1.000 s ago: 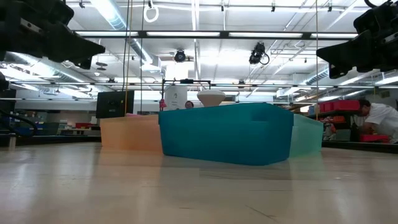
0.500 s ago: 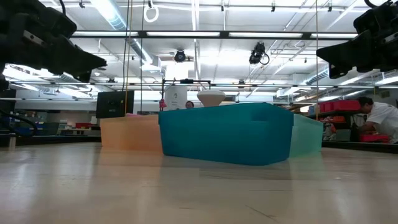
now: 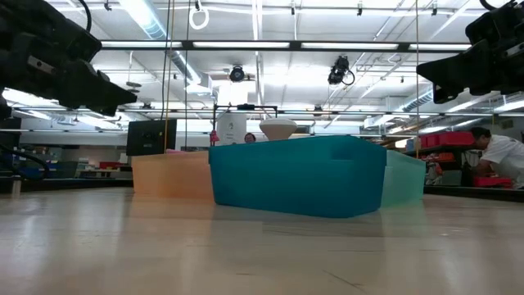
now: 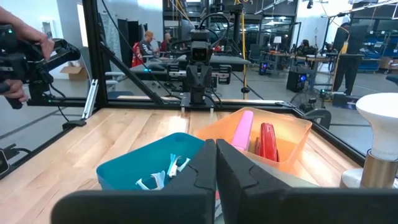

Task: Pick and place Stapler, Stapler remover, tape
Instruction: Return to Home Position

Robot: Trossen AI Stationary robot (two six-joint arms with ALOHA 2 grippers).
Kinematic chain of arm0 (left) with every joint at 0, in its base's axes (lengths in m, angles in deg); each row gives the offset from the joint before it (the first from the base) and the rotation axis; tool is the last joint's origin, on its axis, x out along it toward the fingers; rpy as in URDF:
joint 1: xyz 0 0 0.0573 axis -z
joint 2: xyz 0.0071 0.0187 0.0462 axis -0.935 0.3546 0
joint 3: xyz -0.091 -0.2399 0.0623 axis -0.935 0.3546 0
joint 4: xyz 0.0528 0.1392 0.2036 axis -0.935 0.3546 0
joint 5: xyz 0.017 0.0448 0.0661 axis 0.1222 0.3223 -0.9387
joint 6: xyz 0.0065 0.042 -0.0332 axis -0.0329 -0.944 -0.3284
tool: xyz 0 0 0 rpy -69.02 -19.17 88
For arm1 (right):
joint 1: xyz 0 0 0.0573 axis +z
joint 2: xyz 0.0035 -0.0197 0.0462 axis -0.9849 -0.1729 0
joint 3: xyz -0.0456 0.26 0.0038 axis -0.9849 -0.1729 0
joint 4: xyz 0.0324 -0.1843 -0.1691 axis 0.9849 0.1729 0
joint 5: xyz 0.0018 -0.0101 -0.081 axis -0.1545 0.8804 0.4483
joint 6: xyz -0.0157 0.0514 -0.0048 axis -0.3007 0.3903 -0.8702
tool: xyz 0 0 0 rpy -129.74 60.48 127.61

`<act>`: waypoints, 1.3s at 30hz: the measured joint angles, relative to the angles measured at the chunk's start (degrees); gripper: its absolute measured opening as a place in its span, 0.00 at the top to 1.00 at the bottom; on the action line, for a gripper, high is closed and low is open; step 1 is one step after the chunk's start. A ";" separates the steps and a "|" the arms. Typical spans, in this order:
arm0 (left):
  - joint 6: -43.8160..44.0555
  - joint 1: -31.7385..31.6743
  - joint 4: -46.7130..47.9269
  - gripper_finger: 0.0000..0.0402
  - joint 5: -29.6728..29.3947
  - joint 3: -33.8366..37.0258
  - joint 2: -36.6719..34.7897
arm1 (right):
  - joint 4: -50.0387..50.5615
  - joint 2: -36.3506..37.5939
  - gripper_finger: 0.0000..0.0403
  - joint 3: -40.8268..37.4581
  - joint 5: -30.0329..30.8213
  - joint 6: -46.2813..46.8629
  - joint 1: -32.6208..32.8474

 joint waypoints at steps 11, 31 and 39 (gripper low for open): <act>0.03 0.00 -0.47 1.00 -0.08 0.57 -0.30 | -0.02 0.00 0.97 0.00 0.02 0.00 0.01; -0.02 0.00 0.01 0.99 -0.09 0.76 -10.68 | -0.02 0.00 0.97 0.00 0.00 0.00 0.01; 0.02 0.00 0.06 0.99 -0.09 0.79 -11.12 | -0.02 0.00 0.97 0.00 0.00 -0.01 0.01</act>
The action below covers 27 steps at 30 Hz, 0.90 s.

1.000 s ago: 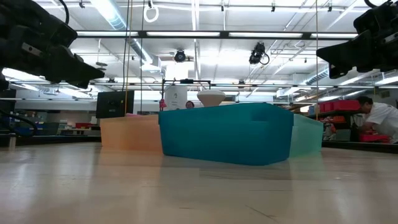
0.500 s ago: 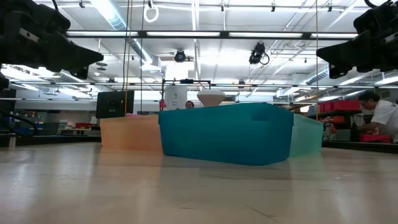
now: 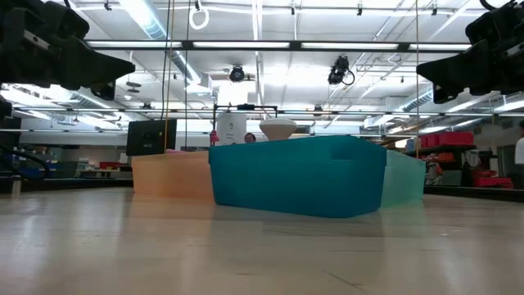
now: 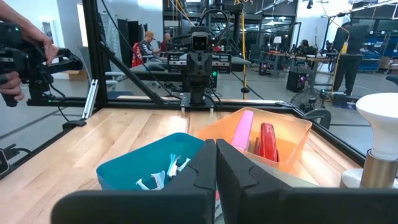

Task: Pick and place Stapler, Stapler remover, tape
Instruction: Return to Home Position

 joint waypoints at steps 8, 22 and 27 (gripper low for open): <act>0.25 0.00 0.00 0.96 0.00 0.02 0.04 | 0.00 0.00 0.97 0.00 0.00 0.00 0.00; 0.26 0.01 -2.36 0.93 0.26 0.15 0.24 | 0.00 0.00 0.97 0.00 0.01 0.00 -0.01; 0.26 0.02 -2.78 0.93 0.22 0.15 0.26 | 0.00 0.00 0.97 0.00 0.00 0.00 0.00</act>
